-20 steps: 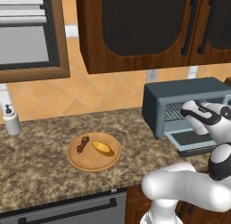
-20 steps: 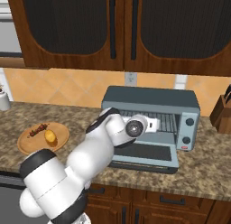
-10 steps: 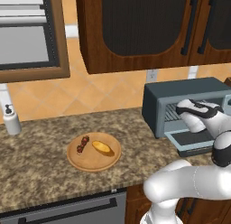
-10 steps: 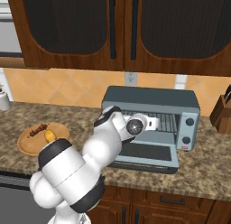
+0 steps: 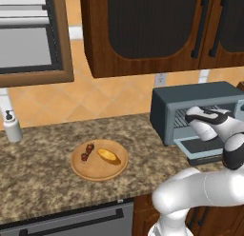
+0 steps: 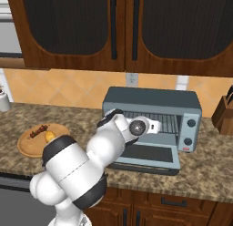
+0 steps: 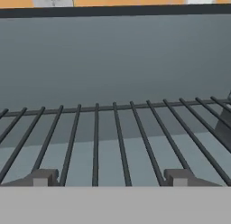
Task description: Pick up the kebab skewer and baguette bread, and place them inside the toaster oven. Close the toaster oven door and start by setting the timer.
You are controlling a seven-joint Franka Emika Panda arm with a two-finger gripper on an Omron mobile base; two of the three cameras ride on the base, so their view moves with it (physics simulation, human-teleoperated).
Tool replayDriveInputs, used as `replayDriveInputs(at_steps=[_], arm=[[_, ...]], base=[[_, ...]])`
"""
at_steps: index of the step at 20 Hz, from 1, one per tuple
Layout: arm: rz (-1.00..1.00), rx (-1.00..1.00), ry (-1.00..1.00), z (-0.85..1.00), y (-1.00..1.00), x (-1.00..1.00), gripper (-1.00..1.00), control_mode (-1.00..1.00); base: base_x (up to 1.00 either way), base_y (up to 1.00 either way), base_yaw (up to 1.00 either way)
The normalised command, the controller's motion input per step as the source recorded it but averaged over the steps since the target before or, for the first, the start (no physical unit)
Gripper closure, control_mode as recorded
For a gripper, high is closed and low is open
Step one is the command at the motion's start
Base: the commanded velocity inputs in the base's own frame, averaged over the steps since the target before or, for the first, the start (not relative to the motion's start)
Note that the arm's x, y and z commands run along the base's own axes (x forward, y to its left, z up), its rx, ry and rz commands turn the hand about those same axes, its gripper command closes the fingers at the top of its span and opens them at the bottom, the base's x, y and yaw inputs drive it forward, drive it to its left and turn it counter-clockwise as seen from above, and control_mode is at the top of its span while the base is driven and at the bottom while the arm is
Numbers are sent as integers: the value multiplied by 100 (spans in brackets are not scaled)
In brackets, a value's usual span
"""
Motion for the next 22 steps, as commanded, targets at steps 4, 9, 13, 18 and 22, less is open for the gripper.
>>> replayDriveInputs(at_steps=[4, 9, 13, 18, 22], arm=[[0, 1, 4, -40, 0, -2, -100, -100], [0, 0, 0, -77, 0, -27, -100, -100], [0, 0, 0, -80, 0, -39, -100, -100], [0, 0, 0, -80, 0, -42, -100, -100], [0, 0, 0, -80, 0, -49, -100, -100]], base=[[0, 0, 0], [0, 0, 0], [0, 0, 0], [0, 0, 0], [0, 0, 0]])
